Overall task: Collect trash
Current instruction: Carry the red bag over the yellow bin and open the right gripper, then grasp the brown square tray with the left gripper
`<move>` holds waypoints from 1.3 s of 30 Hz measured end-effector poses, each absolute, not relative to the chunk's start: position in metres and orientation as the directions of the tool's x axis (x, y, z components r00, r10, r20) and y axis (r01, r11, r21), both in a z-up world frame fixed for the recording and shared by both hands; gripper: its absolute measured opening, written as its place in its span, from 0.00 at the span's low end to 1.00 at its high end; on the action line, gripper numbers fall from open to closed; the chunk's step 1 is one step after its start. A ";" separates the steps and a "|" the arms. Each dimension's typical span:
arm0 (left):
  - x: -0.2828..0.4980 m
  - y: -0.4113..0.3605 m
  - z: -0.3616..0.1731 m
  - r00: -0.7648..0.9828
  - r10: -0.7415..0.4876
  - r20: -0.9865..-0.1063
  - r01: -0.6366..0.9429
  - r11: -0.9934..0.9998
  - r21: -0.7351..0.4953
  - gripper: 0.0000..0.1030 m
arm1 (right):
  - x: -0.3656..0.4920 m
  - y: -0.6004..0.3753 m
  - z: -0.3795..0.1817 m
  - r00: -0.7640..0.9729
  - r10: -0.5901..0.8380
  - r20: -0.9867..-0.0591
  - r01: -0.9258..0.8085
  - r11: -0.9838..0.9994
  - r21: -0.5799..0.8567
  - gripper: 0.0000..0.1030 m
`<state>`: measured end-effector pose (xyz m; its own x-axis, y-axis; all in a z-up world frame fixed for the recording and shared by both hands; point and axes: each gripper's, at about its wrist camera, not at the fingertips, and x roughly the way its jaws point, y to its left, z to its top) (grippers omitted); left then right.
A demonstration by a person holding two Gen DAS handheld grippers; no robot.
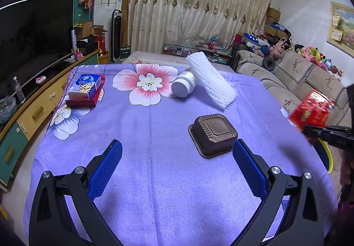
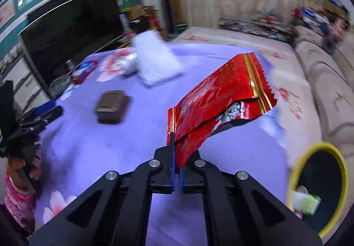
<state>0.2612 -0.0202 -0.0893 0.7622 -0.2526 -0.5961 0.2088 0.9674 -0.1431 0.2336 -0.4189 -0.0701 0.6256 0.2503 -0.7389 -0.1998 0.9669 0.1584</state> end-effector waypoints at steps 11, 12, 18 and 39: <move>0.262 -0.025 -0.092 0.756 -0.250 -0.605 0.217 0.968 -0.128 0.95 | 0.205 -0.602 -0.128 0.518 -0.024 -0.855 0.228 0.967 0.112 0.04; 0.263 -0.024 -0.092 0.755 -0.249 -0.606 0.217 0.968 -0.128 0.95 | 0.205 -0.610 -0.134 0.501 -0.033 -0.865 0.247 0.963 0.107 0.04; 0.264 -0.027 -0.095 0.750 -0.243 -0.616 0.220 0.969 -0.115 0.95 | 0.211 -0.640 -0.158 0.431 -0.062 -0.900 0.309 0.948 0.083 0.19; 0.265 -0.065 -0.093 0.676 -0.300 -0.673 0.273 0.950 -0.150 0.95 | 0.187 -0.615 -0.128 0.499 -0.125 -0.857 0.288 0.957 0.028 0.45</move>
